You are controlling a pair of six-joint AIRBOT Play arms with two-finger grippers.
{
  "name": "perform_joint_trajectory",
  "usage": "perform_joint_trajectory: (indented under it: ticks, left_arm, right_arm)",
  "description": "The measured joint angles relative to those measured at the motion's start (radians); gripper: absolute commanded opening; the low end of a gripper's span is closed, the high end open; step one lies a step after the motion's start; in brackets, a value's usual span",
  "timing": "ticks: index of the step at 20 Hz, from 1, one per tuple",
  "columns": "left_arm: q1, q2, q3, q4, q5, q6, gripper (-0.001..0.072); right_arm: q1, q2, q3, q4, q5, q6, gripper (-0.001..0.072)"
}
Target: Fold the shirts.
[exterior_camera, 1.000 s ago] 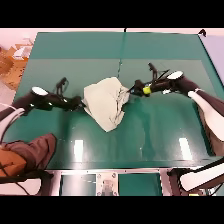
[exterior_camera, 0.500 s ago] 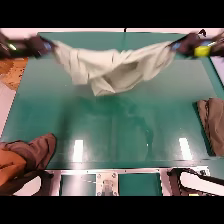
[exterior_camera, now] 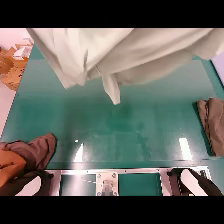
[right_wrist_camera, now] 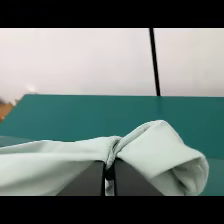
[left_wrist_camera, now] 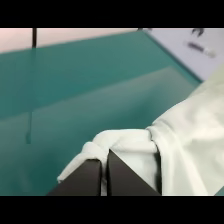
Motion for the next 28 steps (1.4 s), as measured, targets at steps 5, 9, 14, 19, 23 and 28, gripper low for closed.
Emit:
perform_joint_trajectory:
  ticks: [5, 9, 14, 19, 23, 28]
  left_arm:
    - [0.000, 0.000, -0.288, 0.087, -0.026, -0.017, 0.0023]
    - [-0.002, 0.000, -0.631, 0.095, 0.080, 0.043, 0.0023]
    - [-0.004, -0.035, -0.925, 0.050, 0.299, 0.105, 0.0025]
    - [0.016, -0.097, -0.946, 0.024, 0.375, 0.118, 0.0713]
    - [0.083, -0.105, -0.831, 0.025, 0.162, 0.098, 0.0712]
    - [0.080, -0.108, -0.895, 0.036, -0.034, 0.086, 0.0712]
  right_arm:
    - [0.033, 0.032, -0.293, -0.042, 0.036, -0.026, 0.0024]
    - [0.136, 0.032, -0.710, -0.053, -0.091, -0.073, 0.0024]
    - [0.258, -0.052, -1.074, -0.053, -0.344, -0.100, 0.0024]
    - [0.291, -0.124, -1.140, -0.052, -0.436, -0.108, 0.0024]
    - [0.297, -0.138, -1.138, -0.053, -0.450, -0.109, 0.0024]
    - [0.298, -0.143, -1.138, -0.053, -0.455, -0.109, 0.0024]
